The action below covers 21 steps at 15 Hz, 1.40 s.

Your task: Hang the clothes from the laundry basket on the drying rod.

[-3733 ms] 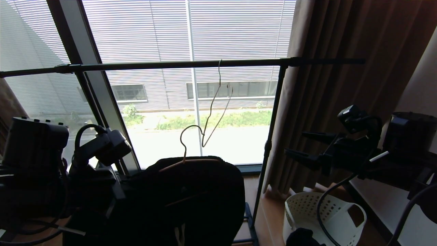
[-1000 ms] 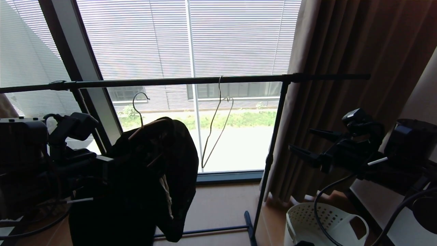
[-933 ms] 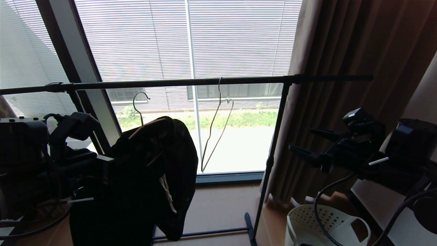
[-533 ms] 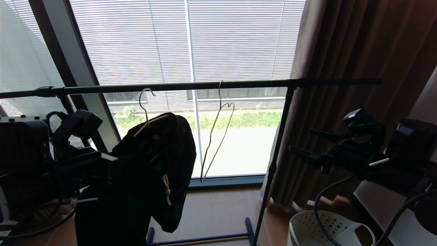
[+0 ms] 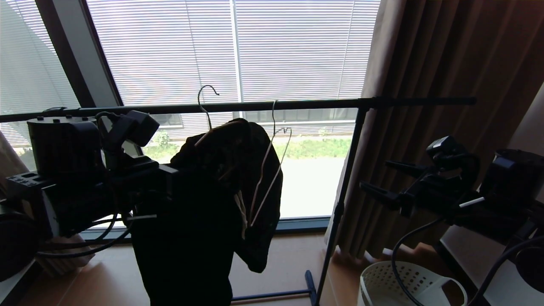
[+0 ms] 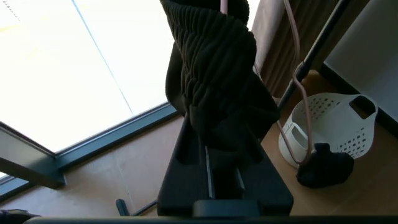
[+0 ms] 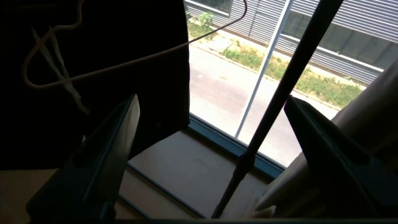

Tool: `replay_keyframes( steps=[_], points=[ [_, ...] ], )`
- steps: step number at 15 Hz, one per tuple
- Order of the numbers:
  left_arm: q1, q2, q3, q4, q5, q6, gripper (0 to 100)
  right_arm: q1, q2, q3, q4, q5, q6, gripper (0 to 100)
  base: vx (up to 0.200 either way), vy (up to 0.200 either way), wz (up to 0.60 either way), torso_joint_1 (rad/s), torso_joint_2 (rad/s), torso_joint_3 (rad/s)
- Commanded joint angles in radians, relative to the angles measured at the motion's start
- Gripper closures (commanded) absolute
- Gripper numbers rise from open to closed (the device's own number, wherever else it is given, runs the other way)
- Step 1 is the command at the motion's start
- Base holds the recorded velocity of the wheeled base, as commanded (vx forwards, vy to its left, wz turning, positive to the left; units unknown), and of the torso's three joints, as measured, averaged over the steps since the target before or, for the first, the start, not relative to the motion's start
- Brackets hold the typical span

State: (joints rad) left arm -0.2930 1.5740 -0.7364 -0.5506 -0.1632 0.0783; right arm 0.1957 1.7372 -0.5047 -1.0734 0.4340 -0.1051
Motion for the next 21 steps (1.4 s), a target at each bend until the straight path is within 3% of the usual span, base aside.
replay_keyframes(
  steps=[1, 9, 17, 18, 21],
  points=[
    [0.012, 0.107, -0.074, 0.0, 0.002, 0.001, 100, 0.002, 0.002, -0.002, 0.0, 0.0, -0.001, 0, 0.0, 0.0, 0.0, 0.0, 0.0, 0.0],
    [0.029, 0.279, -0.241, 0.0, 0.005, -0.003, 100, 0.008, 0.01, -0.002, 0.0, 0.0, -0.001, 0, 0.0, 0.0, 0.0, 0.0, 0.0, 0.0],
    [0.04, 0.311, -0.235, -0.015, 0.005, -0.003, 100, 0.017, 0.016, 0.006, 0.0, 0.0, -0.021, 0, 0.0, 0.0, 0.0, 0.0, 0.0, 0.0],
    [0.04, 0.311, -0.235, -0.017, 0.005, -0.002, 0, 0.019, 0.016, 0.006, 0.0, 0.0, -0.021, 0, 0.0, 0.0, 0.0, 0.0, 0.0, 0.0],
    [0.038, 0.31, -0.235, -0.022, 0.005, -0.002, 0, 0.019, 0.018, 0.006, 0.0, 0.0, -0.022, 0, 0.0, 0.0, 0.0, 0.0, 0.0, 0.0]
  ],
)
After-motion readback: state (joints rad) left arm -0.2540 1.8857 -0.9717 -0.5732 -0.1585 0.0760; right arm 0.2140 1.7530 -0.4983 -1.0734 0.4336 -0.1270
